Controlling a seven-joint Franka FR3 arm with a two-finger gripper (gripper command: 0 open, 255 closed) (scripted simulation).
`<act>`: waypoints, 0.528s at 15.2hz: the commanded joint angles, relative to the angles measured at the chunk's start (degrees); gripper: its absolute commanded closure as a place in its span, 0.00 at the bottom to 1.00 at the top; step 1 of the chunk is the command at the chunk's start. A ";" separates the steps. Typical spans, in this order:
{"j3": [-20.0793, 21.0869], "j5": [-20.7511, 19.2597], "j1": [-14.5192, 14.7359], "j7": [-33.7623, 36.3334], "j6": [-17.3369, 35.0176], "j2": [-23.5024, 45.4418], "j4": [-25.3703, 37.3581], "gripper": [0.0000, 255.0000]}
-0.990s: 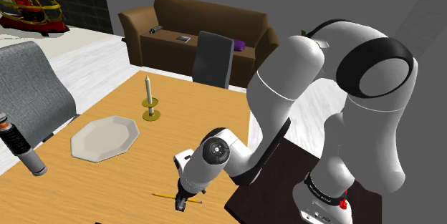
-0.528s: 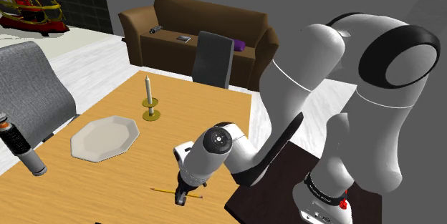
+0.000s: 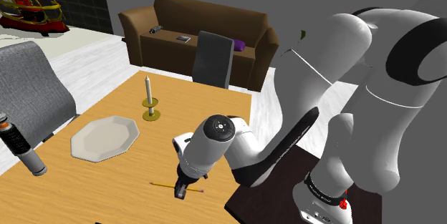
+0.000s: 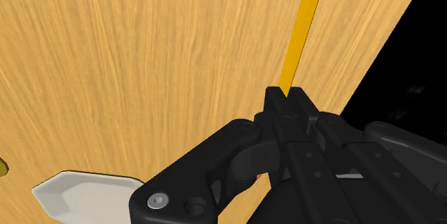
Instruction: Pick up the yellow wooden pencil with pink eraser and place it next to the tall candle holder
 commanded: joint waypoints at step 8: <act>2.85 12.72 -0.77 -10.55 -5.98 -7.48 -0.64 1.00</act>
